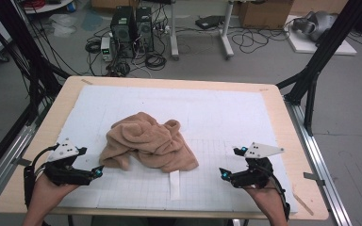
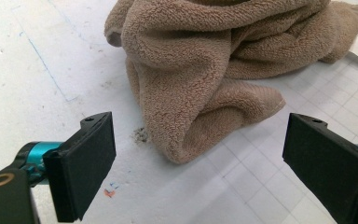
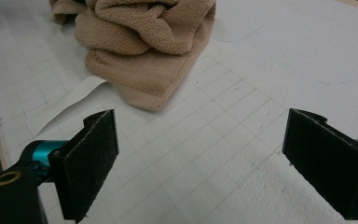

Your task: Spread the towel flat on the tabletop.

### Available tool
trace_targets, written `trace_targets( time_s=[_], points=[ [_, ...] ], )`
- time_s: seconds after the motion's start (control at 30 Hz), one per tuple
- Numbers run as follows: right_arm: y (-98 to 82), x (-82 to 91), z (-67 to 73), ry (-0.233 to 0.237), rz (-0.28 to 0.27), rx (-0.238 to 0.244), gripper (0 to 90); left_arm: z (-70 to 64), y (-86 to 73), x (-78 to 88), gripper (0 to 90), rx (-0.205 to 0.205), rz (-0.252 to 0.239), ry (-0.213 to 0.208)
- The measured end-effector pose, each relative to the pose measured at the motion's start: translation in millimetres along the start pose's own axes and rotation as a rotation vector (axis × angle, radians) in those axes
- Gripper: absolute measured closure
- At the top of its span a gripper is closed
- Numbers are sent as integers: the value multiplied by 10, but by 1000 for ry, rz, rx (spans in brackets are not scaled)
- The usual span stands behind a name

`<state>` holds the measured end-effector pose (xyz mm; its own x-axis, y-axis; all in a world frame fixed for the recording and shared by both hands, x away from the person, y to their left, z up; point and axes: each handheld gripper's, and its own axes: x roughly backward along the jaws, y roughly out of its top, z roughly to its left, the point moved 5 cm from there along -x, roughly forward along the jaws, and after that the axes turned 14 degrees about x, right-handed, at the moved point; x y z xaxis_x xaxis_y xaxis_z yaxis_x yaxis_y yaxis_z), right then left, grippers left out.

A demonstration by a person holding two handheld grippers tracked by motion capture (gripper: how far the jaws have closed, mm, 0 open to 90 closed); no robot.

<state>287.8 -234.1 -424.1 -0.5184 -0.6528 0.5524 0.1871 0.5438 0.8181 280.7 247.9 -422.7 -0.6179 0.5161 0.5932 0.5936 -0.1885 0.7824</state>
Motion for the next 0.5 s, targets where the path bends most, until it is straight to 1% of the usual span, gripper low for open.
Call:
trace_targets(
  time_s=[0.07, 0.1, 0.13, 0.2, 0.37, 0.47, 0.5],
  points=[
    [-7, -6, -3, 4, 5, 3, 96, 8, 10, -3, 98, 8, -4, 0],
    [-11, -6, -2, 5, 7, -4, 96, 12, 13, -1, 98, 4, -2, 1],
    [-16, -7, -19, -2, 6, 3, 96, 9, 18, -6, 98, 8, -6, 0],
    [-22, -4, -26, -1, 5, -7, 96, 11, 23, -14, 98, 5, -4, -3],
    [-22, 10, -21, -5, 7, -8, 96, 11, 18, -39, 98, 3, -4, -7],
    [-11, 7, -19, -6, 5, 0, 96, 12, 4, -40, 100, -4, 1, -9],
    [-5, 5, -17, -6, 7, 0, 96, 9, 3, -42, 100, 1, -3, -11]
  ],
)
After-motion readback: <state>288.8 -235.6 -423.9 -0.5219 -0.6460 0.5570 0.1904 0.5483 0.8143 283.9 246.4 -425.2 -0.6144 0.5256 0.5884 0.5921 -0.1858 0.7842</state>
